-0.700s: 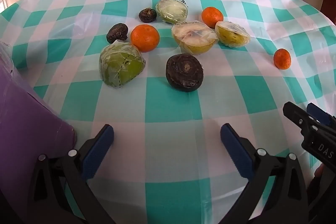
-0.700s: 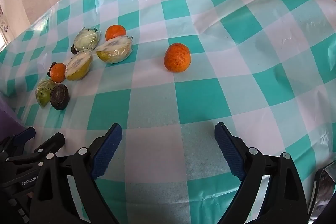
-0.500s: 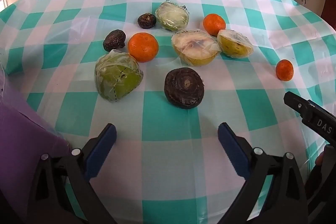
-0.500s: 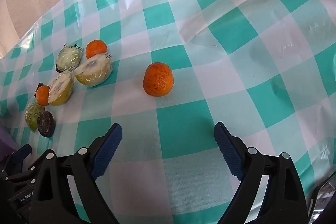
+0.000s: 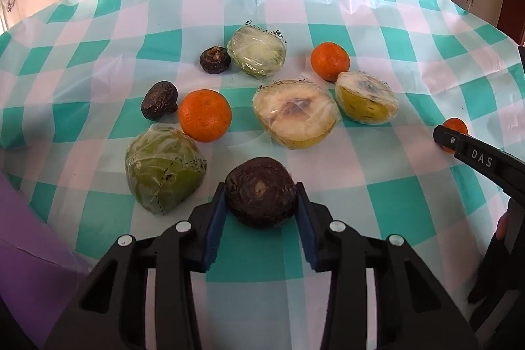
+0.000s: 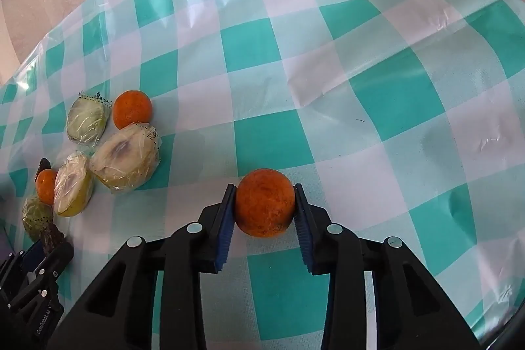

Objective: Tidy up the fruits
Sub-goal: 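Grasp the dark round fruit with the left tool while the right tool grasps an orange, then carry the dark fruit and the orange over the purple box with both tools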

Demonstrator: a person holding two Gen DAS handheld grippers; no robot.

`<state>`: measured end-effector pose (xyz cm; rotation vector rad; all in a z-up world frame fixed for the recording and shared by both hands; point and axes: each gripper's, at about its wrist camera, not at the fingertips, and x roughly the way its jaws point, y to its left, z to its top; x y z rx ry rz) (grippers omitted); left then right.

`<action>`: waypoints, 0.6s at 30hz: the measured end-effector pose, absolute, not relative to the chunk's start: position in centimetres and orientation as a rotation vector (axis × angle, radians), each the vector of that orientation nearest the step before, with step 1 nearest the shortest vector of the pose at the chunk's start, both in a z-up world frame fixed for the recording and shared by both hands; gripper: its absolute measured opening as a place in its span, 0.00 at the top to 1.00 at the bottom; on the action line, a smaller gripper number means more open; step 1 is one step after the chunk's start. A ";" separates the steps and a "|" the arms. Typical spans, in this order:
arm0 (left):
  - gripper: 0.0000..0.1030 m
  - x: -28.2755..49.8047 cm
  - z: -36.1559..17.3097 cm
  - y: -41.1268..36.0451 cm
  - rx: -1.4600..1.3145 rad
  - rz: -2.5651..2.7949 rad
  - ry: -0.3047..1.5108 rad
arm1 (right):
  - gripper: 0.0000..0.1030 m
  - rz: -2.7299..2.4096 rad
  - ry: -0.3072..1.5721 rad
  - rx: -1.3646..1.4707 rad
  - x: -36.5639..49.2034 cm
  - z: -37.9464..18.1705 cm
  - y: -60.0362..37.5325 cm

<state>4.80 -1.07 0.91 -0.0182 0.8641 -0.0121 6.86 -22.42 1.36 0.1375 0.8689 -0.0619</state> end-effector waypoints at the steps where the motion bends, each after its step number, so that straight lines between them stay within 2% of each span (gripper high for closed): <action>1: 0.61 4.7 1.0 -0.7 -0.048 -0.033 0.859 | 0.67 -0.051 0.864 0.157 6.7 1.4 -22.7; 8: 0.62 3.0 1.3 1.5 -0.209 -0.091 0.806 | 0.68 0.103 0.840 0.344 5.3 0.9 -24.3; 18: 0.62 -4.7 1.9 2.7 -0.249 -0.054 0.719 | 0.68 0.194 0.814 0.356 -1.2 1.4 -20.6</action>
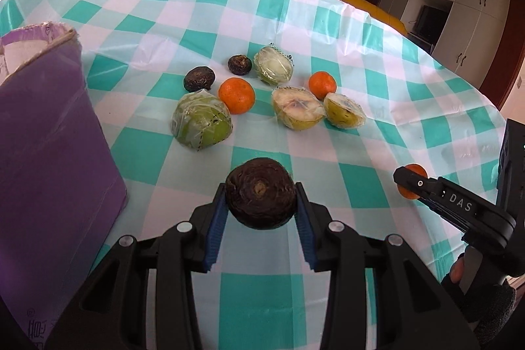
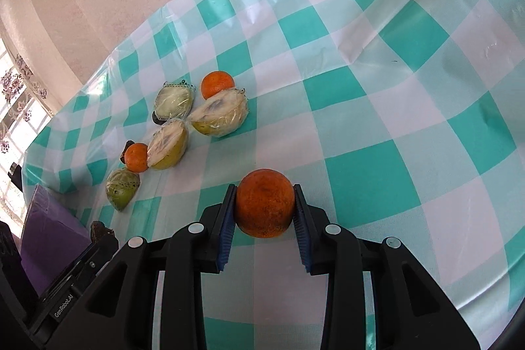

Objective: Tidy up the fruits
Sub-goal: 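Carry the dark fruit and the orange over the purple box with both tools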

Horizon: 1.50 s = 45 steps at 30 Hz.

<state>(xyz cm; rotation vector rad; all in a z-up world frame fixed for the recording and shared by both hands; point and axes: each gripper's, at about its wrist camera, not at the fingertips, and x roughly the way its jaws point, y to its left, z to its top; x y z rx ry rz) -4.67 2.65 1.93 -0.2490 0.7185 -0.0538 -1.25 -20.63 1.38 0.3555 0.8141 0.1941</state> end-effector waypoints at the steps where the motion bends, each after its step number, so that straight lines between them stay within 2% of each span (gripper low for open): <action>1: 0.62 -5.5 2.0 2.8 -0.253 -0.057 0.713 | 0.68 0.204 0.818 0.353 -1.8 1.4 -20.2; 14: 0.62 -11.5 2.3 4.0 -0.272 -0.087 0.712 | 0.67 0.303 0.802 0.270 -10.3 1.7 -16.2; 24: 0.62 -14.5 3.6 3.6 -0.254 -0.090 0.633 | 0.67 0.338 0.807 0.250 -12.3 1.8 -15.3; 27: 0.62 -16.9 5.5 3.0 -0.204 -0.085 0.550 | 0.67 0.322 0.794 0.225 -12.9 2.0 -14.9; 31: 0.61 -21.5 9.6 3.0 -0.110 -0.060 0.386 | 0.67 0.280 0.748 0.136 -14.0 3.0 -13.2; 35: 0.61 -25.5 12.8 6.1 -0.127 0.016 0.287 | 0.67 0.288 0.631 -0.012 -16.2 5.6 -9.7; 40: 0.61 -29.0 15.4 10.9 -0.128 0.170 0.267 | 0.67 0.336 0.465 -0.161 -19.1 9.6 -4.9; 45: 0.61 -30.3 15.4 16.1 -0.165 0.318 0.316 | 0.67 0.429 0.400 -0.232 -20.7 11.7 0.1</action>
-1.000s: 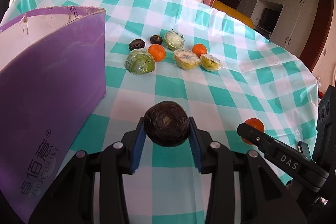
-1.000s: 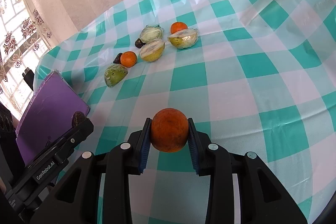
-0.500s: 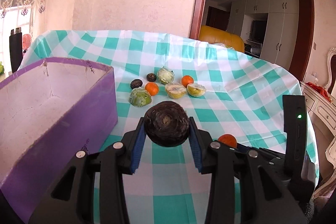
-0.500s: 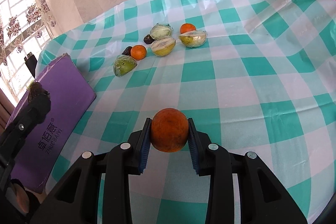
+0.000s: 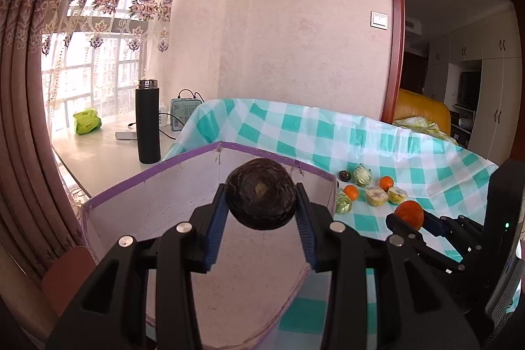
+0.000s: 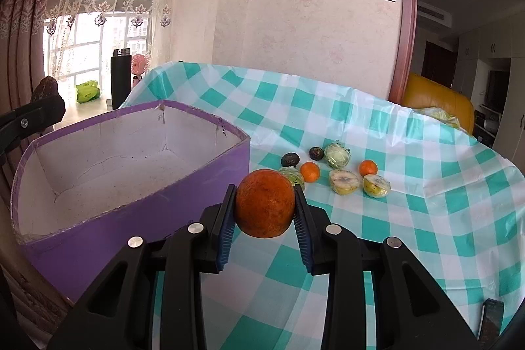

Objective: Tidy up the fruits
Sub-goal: 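Carry the dark fruit and the orange over the purple box with both tools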

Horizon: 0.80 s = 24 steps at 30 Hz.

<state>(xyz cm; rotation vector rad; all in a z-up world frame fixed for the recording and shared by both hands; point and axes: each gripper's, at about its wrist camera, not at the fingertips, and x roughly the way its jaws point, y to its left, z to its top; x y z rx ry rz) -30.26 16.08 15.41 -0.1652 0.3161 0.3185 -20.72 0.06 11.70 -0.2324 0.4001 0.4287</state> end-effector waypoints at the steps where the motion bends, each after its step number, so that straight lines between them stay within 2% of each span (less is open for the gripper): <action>1: 0.61 -30.2 15.1 17.2 -0.180 0.344 0.331 | 0.67 0.445 0.395 -0.244 -21.0 11.9 1.2; 8: 0.61 -29.5 12.8 21.8 -0.226 0.425 0.461 | 0.67 0.559 0.417 -0.324 -21.9 12.5 7.2; 16: 0.61 -27.9 11.3 23.4 -0.219 0.418 0.573 | 0.67 0.580 0.544 -0.364 -19.6 11.1 10.6; 24: 0.61 -25.3 8.5 23.6 -0.205 0.368 0.789 | 0.66 0.554 0.702 -0.545 -17.8 9.2 14.7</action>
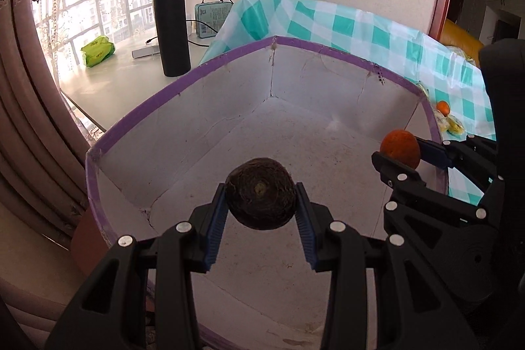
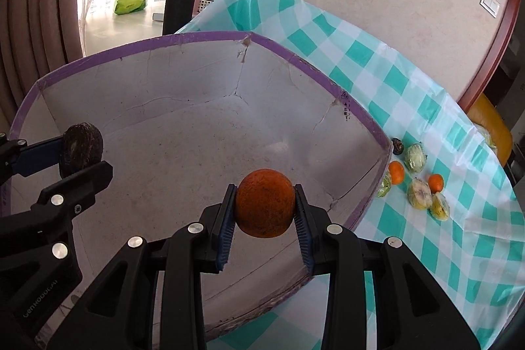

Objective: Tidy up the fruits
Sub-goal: 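Carry the dark fruit and the orange over the purple box with both tools, then open both tools to drop the dark fruit and orange into the box, then move both tools back to the table toward the remaining fruit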

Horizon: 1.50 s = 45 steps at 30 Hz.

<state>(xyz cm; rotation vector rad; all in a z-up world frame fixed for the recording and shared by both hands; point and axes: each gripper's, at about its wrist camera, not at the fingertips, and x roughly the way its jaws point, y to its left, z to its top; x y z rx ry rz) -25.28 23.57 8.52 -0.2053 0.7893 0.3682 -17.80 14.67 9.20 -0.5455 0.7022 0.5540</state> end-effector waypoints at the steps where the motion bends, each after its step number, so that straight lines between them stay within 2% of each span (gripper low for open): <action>1: 0.61 -25.2 8.2 23.7 -0.207 0.367 0.810 | 0.66 0.553 0.723 -0.550 -17.6 9.1 14.9; 5: 0.60 -24.8 7.8 23.5 -0.152 0.359 0.880 | 0.66 0.529 0.768 -0.627 -17.5 8.6 15.6; 8: 0.53 -24.6 7.8 23.5 -0.166 0.352 0.915 | 0.65 0.525 0.817 -0.681 -17.2 8.2 16.3; 15: 0.49 -24.6 7.7 23.4 -0.124 0.392 0.955 | 0.56 0.519 0.838 -0.734 -17.0 7.6 16.5; 18: 0.29 -24.7 7.9 23.8 -0.096 0.478 0.957 | 0.55 0.516 0.831 -0.741 -17.1 7.5 16.6; 21: 0.28 -25.4 8.9 24.6 -0.151 0.469 0.903 | 0.51 0.541 0.818 -0.713 -17.3 7.9 16.5; 24: 0.23 -26.5 11.1 24.7 -0.165 0.513 0.793 | 0.41 0.553 0.745 -0.655 -17.7 9.3 15.8; 25: 0.21 -27.1 12.1 24.5 -0.160 0.530 0.736 | 0.40 0.565 0.713 -0.618 -17.9 10.1 15.2; 26: 0.17 -27.7 13.2 24.1 -0.152 0.553 0.669 | 0.40 0.584 0.670 -0.569 -18.1 11.0 14.5; 27: 0.06 -28.4 14.3 23.5 -0.141 0.572 0.598 | 0.35 0.600 0.618 -0.515 -18.3 12.1 13.4; 28: 0.02 -29.1 15.4 22.8 -0.131 0.578 0.523 | 0.26 0.602 0.560 -0.463 -18.5 13.1 12.1; 30: 0.02 -30.0 17.4 20.9 -0.109 0.555 0.416 | 0.15 0.581 0.442 -0.356 -18.9 14.7 8.8; 34: 0.02 -28.7 19.3 15.8 -0.068 0.380 0.359 | 0.14 0.468 0.365 -0.209 -17.0 15.7 1.4; 40: 0.01 -23.4 17.4 6.3 -0.027 0.082 0.378 | 0.14 0.180 0.533 -0.114 -9.7 11.1 -9.6; 45: 0.01 -17.4 12.9 -1.0 0.062 -0.123 0.394 | 0.14 0.050 0.724 -0.087 -2.9 6.2 -15.7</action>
